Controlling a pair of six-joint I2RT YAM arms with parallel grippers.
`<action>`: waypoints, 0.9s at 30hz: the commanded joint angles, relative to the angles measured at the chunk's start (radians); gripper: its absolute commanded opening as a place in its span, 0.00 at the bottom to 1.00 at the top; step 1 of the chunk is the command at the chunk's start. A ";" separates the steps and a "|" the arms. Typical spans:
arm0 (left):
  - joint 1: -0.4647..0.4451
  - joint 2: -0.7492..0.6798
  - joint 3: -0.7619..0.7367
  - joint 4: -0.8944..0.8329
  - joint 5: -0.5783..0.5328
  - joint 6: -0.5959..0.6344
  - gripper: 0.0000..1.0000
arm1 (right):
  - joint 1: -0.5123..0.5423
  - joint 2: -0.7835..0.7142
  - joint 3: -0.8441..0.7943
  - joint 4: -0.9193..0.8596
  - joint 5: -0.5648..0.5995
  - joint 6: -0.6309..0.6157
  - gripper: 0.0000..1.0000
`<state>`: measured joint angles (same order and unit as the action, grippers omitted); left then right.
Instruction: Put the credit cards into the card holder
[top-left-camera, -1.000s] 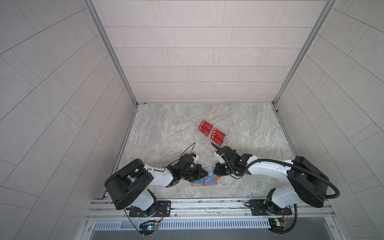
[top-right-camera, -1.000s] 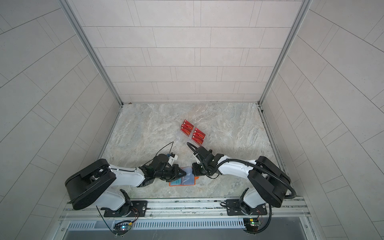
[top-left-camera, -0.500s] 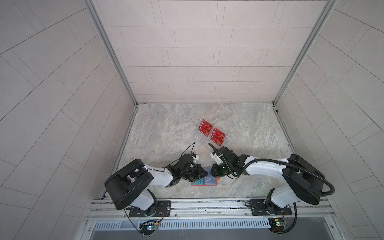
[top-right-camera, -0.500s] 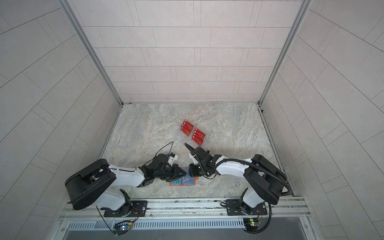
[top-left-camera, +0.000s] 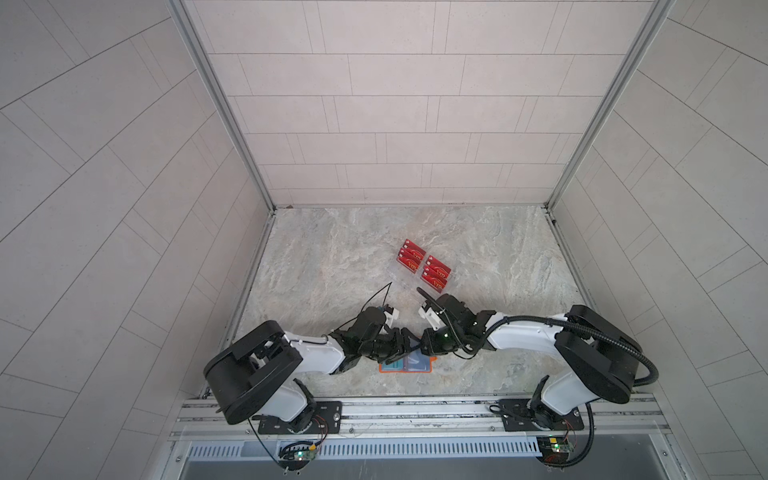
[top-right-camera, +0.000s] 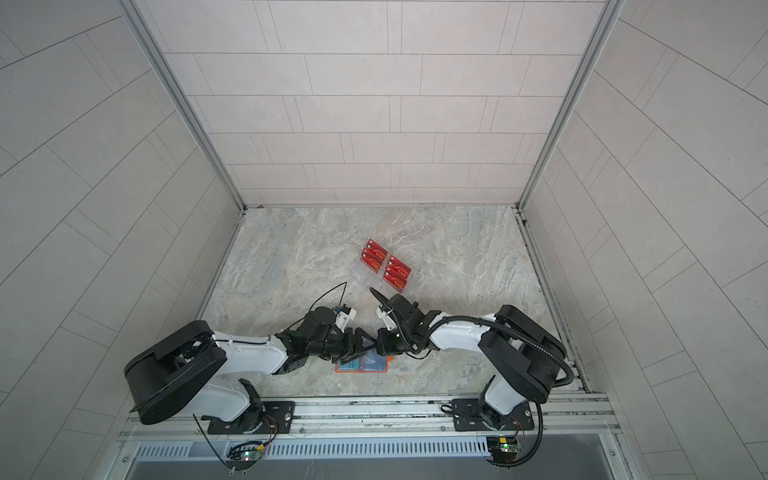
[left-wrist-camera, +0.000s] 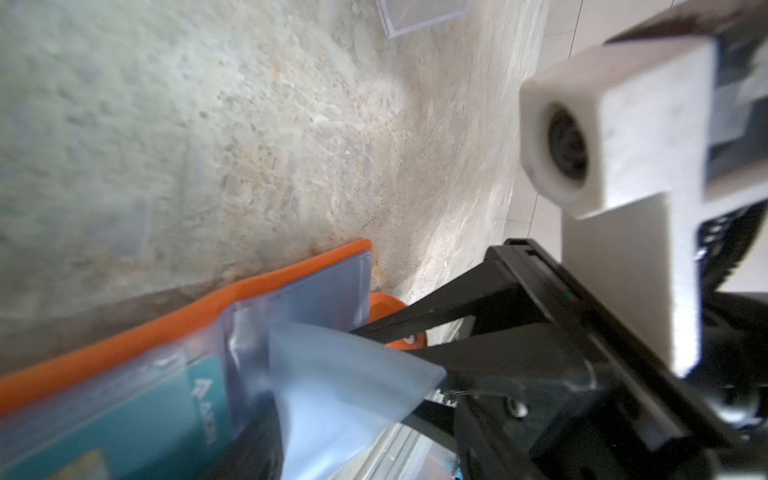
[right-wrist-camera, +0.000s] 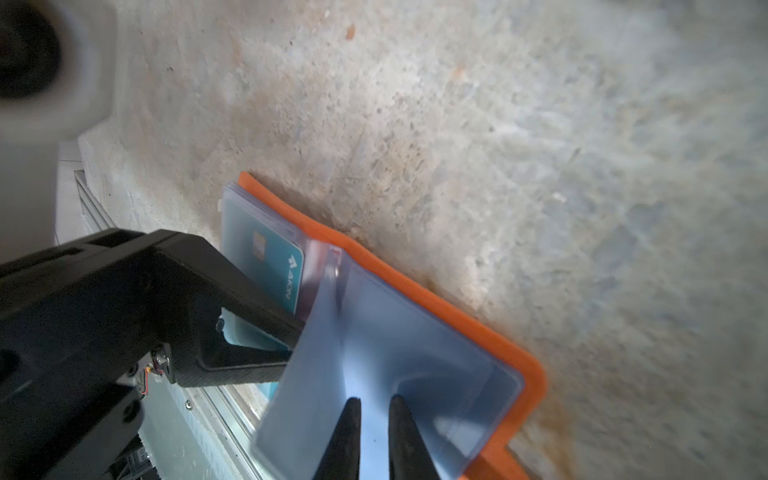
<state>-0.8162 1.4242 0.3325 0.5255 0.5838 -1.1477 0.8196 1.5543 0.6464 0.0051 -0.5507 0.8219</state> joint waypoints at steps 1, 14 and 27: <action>0.001 -0.068 0.057 -0.209 -0.013 0.072 0.72 | -0.009 0.011 -0.017 0.050 -0.034 0.026 0.17; 0.044 -0.274 0.184 -0.741 -0.150 0.276 0.77 | -0.004 0.016 0.020 0.062 -0.082 0.031 0.16; 0.151 -0.436 0.124 -0.786 -0.250 0.270 0.61 | 0.062 0.073 0.095 0.093 -0.069 0.041 0.16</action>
<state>-0.6697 0.9993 0.4740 -0.2424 0.3500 -0.8959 0.8677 1.6066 0.7235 0.0868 -0.6350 0.8513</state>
